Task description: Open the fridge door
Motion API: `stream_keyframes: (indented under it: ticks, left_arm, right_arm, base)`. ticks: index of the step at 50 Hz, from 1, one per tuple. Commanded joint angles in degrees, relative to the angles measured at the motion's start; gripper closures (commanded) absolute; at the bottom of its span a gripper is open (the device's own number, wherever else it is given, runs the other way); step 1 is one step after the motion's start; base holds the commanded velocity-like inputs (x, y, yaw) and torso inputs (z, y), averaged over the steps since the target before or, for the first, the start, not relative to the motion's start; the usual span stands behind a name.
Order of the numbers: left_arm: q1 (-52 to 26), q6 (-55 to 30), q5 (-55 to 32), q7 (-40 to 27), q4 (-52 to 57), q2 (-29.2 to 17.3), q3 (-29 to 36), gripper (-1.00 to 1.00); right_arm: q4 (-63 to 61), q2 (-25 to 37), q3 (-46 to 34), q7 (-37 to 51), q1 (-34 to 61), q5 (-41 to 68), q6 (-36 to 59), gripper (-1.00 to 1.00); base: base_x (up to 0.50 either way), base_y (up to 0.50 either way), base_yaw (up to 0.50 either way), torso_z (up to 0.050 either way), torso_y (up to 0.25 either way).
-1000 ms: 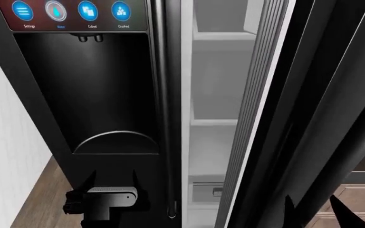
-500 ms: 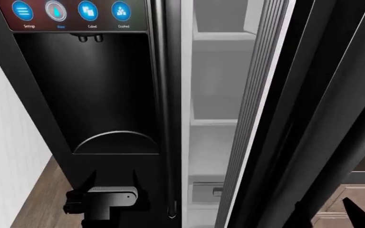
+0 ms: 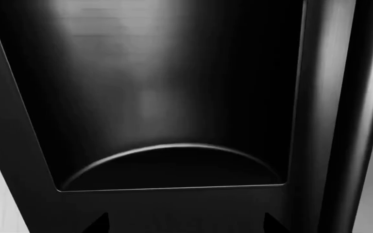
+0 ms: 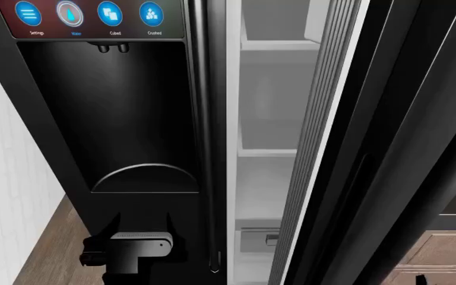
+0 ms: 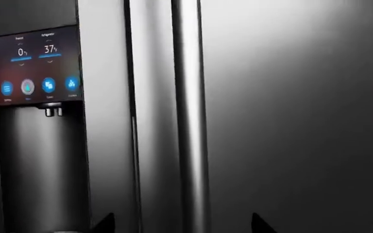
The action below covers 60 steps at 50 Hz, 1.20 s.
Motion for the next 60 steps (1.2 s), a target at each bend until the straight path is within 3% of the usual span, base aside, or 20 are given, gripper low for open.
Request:
stream_keyframes:
  ticks: [1,3,12,17,22,26,33,41,44,47,54,57,60]
  left_arm:
    - [0.5,0.9,0.2,1.3,-0.2,0.8,-1.0,-1.0]
    - [0.7,0.9,0.3,1.2,0.0,0.7,-0.9,-1.0]
    - [0.6,1.0,-0.1,1.2,-0.1,0.6,-0.9,-1.0]
    - [0.5,1.2,-0.2,1.2,-0.3,0.6,-0.8,-1.0]
    - [0.3,1.2,-0.2,1.1,-0.5,0.6,-0.7,-1.0]
    - [0.2,1.1,-0.3,1.0,-0.5,0.6,-0.6,-1.0]
    - [0.1,1.2,-0.4,0.9,-0.6,0.5,-0.5,-1.0]
    - [0.2,1.3,-0.4,0.8,-0.5,0.4,-0.4,-1.0]
    - [0.2,1.2,-0.5,0.7,-0.5,0.3,-0.3,-1.0]
    - [0.2,1.2,-0.5,0.7,-0.4,0.3,-0.3,-1.0]
    - [0.3,1.2,-0.6,0.6,-0.3,0.1,-0.2,-1.0]
    - [0.3,1.2,-0.7,0.5,-0.1,0.1,-0.2,-1.0]
    - [0.3,1.2,-0.8,0.5,-0.1,0.0,-0.1,-1.0]
  right_arm:
    - [-3.6,-4.6,8.0,-9.4,-0.3,4.7,-1.4,-1.0]
    - [-3.6,-4.6,9.8,-11.2,-0.3,6.1,-1.9,-1.0]
    - [-3.6,-4.6,2.1,-12.9,-0.3,-0.4,-8.6,-1.0]
    - [-3.6,-4.6,-7.4,-13.0,-0.3,-7.2,-13.2,-1.0]
    - [-3.6,-4.6,-1.9,-17.8,-0.3,1.4,-13.2,-1.0]
    - [-3.6,-4.6,7.7,-25.1,-0.3,17.1,-10.2,-1.0]
    - [-3.6,-4.6,10.6,-29.9,-0.3,18.1,-7.0,-1.0]
    - [-3.6,-4.6,19.0,-33.8,-0.3,25.9,-4.3,-1.0]
    - [-3.6,-4.6,16.5,-35.2,-0.3,21.3,-6.7,-1.0]
    - [-3.6,-4.6,4.7,-33.6,-0.3,9.2,-11.3,-1.0]
    - [-3.6,-4.6,8.1,-36.1,-0.3,11.6,-9.6,-1.0]
    - [-3.6,-4.6,-4.5,-35.6,-0.3,-2.2,-13.2,-1.0]
    - [-3.6,-4.6,-11.8,-34.4,-0.3,-10.0,-15.7,-1.0]
  base:
    - [0.0,0.0,0.0,0.0,0.0]
    - [0.0,0.0,0.0,0.0,0.0]
    - [0.0,0.0,0.0,0.0,0.0]
    - [0.0,0.0,0.0,0.0,0.0]
    - [0.0,0.0,0.0,0.0,0.0]
    - [0.0,0.0,0.0,0.0,0.0]
    - [0.0,0.0,0.0,0.0,0.0]
    - [0.0,0.0,0.0,0.0,0.0]
    - [0.0,0.0,0.0,0.0,0.0]
    - [0.0,0.0,0.0,0.0,0.0]
    - [0.0,0.0,0.0,0.0,0.0]
    - [0.0,0.0,0.0,0.0,0.0]
    - [0.0,0.0,0.0,0.0,0.0]
